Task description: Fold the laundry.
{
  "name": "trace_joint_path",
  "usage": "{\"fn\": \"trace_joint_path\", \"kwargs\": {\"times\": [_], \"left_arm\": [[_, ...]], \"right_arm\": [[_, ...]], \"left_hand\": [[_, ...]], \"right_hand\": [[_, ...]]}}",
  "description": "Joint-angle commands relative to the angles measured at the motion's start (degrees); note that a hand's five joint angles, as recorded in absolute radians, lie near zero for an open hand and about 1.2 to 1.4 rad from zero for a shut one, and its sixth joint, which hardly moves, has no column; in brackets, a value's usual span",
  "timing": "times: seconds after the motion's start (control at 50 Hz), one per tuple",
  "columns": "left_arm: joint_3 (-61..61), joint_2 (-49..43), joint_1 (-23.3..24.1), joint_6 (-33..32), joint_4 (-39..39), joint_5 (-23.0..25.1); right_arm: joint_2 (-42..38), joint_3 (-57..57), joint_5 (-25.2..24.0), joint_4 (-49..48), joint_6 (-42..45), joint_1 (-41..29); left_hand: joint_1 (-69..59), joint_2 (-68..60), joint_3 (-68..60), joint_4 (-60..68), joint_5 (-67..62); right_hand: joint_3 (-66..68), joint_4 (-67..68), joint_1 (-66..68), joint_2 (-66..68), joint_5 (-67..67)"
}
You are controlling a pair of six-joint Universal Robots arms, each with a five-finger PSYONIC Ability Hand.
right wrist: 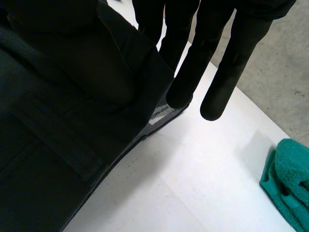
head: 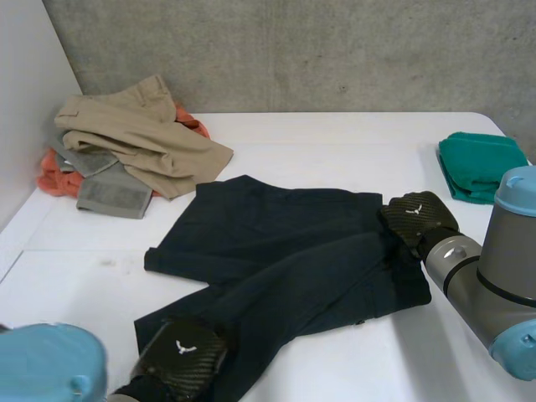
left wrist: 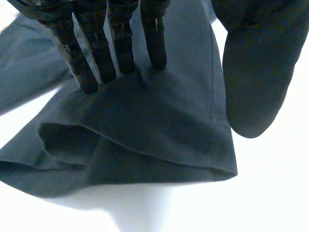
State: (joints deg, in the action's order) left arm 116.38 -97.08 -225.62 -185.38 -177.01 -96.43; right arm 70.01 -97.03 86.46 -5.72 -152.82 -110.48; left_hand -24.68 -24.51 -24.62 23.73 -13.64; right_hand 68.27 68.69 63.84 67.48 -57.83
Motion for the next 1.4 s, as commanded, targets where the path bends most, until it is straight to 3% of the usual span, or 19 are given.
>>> {"fn": "trace_joint_path", "kwargs": {"times": [0.02, 0.18, 0.5, 0.52, 0.56, 0.62, 0.72, 0.78, 0.92, 1.0, 1.04, 1.06, 1.08, 1.22, 1.4], "left_arm": [[-2.03, -5.05, 0.27, -0.60, -2.81, -0.07], [-3.44, -6.72, 0.27, -1.65, -5.79, -0.16], [-3.09, -10.59, 0.45, -8.16, -7.64, -2.53], [-3.09, -10.41, 0.54, -8.33, -7.73, -2.62], [-2.82, -9.45, 0.62, -8.95, -8.08, -2.71], [-2.04, -8.31, 0.71, -9.21, -9.22, -3.85], [-1.94, -6.46, 0.71, -9.92, -9.31, -7.63], [-1.86, -0.78, 0.71, -11.32, -9.31, -8.68], [-1.51, 10.32, -0.60, -13.35, -9.14, -8.43], [-0.02, 11.30, -1.57, -13.17, -9.23, -7.37], [0.52, 11.30, -1.66, -13.08, -9.23, -5.97], [1.13, 11.12, -1.57, -13.08, -9.23, -3.87], [1.57, 11.03, -1.57, -13.26, -9.23, -2.64], [4.03, 10.51, -2.80, -13.43, -9.31, 4.40], [5.35, 9.19, -2.19, -13.61, -9.23, 4.94]], "right_arm": [[0.04, -0.09, 0.03, 0.00, 0.06, 0.18], [0.13, -0.27, 0.03, 0.00, 0.06, 0.09], [0.21, -0.18, 0.03, -0.17, 0.41, 0.71], [0.22, -0.18, 0.03, -0.17, 0.41, 0.71], [0.22, -0.18, 0.03, -0.17, 0.41, 0.71], [0.22, -0.18, 0.11, -0.17, 0.41, 0.71], [1.00, -0.18, 0.29, 0.18, 0.41, 0.88], [2.85, -0.27, 0.20, 0.97, 1.20, 0.88], [10.84, -1.58, -0.76, 6.76, 6.39, 0.88], [11.73, -1.93, -1.38, 7.74, 6.83, 0.71], [11.73, -2.28, -1.47, 7.74, 6.74, 0.45], [11.73, -2.29, -1.38, 7.74, 6.65, 0.45], [11.64, -2.29, -1.38, 7.65, 6.57, 0.45], [6.11, -1.50, -0.85, 3.96, 6.39, 0.09], [2.85, 0.26, -0.41, 2.64, 4.90, 0.18]], "left_hand": [[0.00, -0.17, -0.05, 0.95, -1.04], [-11.09, -11.26, -11.15, 12.05, -12.13], [-11.60, -11.76, -11.65, 12.55, -12.63], [-14.77, -14.94, -14.83, 15.72, -15.81], [-36.25, -36.42, -36.31, 37.21, -37.29], [-55.28, -55.45, -55.34, 56.24, -56.32], [-55.32, -55.49, -55.38, 56.27, -56.36], [-55.32, -55.49, -55.38, 56.27, -56.36], [-55.32, -55.49, -55.38, 56.27, -56.36], [-55.32, -55.49, -55.38, 56.27, -56.36], [-35.96, -36.13, -36.01, 36.91, -36.99], [-16.35, -16.52, -16.40, 17.30, -17.39], [-10.49, -10.66, -10.55, 11.44, -11.53], [-9.42, -9.59, -9.48, 10.37, -10.46], [-9.76, -9.93, -9.81, 10.71, -10.80]], "right_hand": [[11.73, 11.31, 16.16, 12.52, -12.17], [11.73, 11.31, 16.16, 12.52, -12.17], [11.73, 11.31, 16.16, 12.52, -12.17], [11.73, 11.31, 16.16, 12.52, -12.17], [11.73, 11.31, 16.16, 12.52, -12.17], [11.73, 11.31, 16.16, 12.52, -12.17], [11.73, 11.31, 16.16, 12.52, -12.17], [11.73, 11.31, 16.16, 12.52, -12.17], [11.73, 11.31, 16.16, 12.52, -12.17], [11.73, 11.31, 16.16, 12.52, -12.17], [11.73, 11.31, 16.16, 12.52, -12.17], [11.73, 11.31, 16.16, 12.52, -12.17], [11.73, 11.31, 16.16, 12.52, -12.17], [11.73, 11.31, 16.16, 12.52, -12.17], [11.73, 11.31, 16.16, 12.52, -12.17]]}}
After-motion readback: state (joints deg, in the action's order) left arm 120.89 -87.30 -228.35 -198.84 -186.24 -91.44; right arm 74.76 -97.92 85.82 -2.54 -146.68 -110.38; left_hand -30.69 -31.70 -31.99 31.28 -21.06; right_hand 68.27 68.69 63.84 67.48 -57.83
